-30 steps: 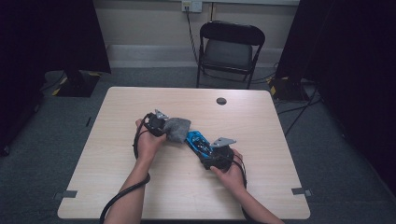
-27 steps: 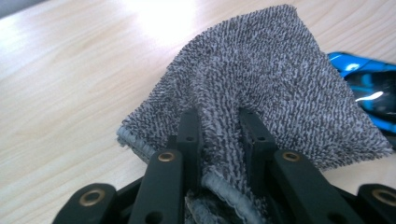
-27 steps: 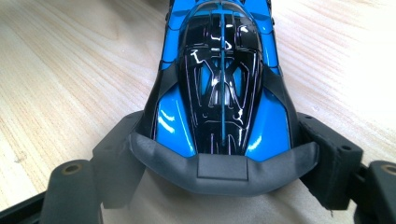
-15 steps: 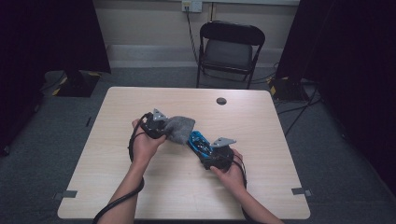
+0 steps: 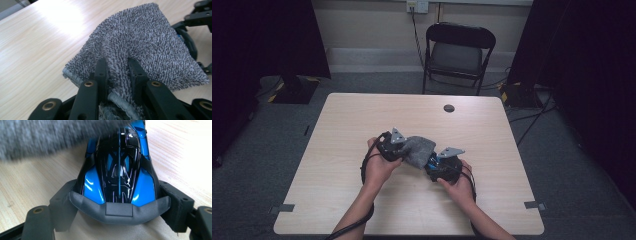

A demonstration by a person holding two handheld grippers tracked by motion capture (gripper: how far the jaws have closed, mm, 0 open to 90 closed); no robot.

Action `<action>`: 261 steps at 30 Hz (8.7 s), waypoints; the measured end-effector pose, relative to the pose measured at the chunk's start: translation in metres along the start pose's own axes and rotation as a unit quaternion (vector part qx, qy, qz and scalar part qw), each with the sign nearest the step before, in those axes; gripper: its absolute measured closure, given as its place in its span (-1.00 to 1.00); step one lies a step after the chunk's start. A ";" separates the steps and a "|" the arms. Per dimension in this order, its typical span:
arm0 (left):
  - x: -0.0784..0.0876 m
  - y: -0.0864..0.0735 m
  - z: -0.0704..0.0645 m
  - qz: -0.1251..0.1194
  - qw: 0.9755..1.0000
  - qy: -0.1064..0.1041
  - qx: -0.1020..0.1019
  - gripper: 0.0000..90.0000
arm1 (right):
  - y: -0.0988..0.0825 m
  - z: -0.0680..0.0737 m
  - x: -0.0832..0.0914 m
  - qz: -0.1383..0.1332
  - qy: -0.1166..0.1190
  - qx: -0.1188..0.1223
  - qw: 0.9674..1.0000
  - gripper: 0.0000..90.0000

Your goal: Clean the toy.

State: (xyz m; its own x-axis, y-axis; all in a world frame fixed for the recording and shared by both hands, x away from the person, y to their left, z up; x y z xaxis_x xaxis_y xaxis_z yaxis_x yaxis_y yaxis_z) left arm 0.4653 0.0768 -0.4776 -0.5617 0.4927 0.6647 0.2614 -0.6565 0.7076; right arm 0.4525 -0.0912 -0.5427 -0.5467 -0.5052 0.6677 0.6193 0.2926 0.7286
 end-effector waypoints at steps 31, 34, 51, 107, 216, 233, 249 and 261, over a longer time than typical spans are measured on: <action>-0.040 0.025 -0.041 -0.007 0.999 -0.040 -0.023 0.60 | 0.000 0.000 0.000 0.000 0.000 0.000 1.000 -0.47; -0.040 0.025 -0.040 -0.004 0.999 -0.038 -0.027 0.60 | 0.000 0.000 0.000 0.000 0.000 0.000 1.000 -0.47; -0.043 0.026 -0.019 0.017 0.999 -0.013 -0.036 0.59 | 0.000 0.000 0.000 0.000 -0.001 0.001 1.000 -0.47; -0.061 -0.004 0.045 0.050 0.997 0.044 0.048 0.60 | 0.000 0.000 0.000 0.000 0.000 0.001 1.000 -0.47; -0.037 0.012 -0.013 0.020 1.000 -0.015 -0.013 0.58 | 0.000 0.000 0.000 0.000 0.001 0.000 1.000 -0.47; -0.043 0.003 0.018 0.043 0.999 0.011 0.014 0.58 | 0.000 0.000 0.000 0.000 0.001 0.001 1.000 -0.47; -0.049 -0.005 0.039 0.062 0.997 0.033 0.030 0.58 | 0.000 0.000 0.000 0.000 0.001 0.001 1.000 -0.47; -0.049 -0.024 0.052 0.079 0.995 0.048 0.045 0.58 | 0.000 0.000 0.000 0.000 0.001 0.000 1.000 -0.47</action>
State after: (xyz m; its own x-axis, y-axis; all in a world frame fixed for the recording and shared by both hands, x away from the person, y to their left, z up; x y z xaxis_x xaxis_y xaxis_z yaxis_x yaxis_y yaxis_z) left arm 0.5274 0.0986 -0.5143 -0.5788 0.3288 0.7463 0.4192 -0.6650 0.6181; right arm 0.4523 -0.0914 -0.5427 -0.5455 -0.5067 0.6676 0.6194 0.2929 0.7284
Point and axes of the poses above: each handheld gripper's, and its own axes: x roughly backward along the jaws, y roughly out of its top, z roughly to its left, the point moved 6 cm from there along -x, roughly forward along the jaws, and after that the axes turned 12 degrees about -x, right-handed, at the moved point
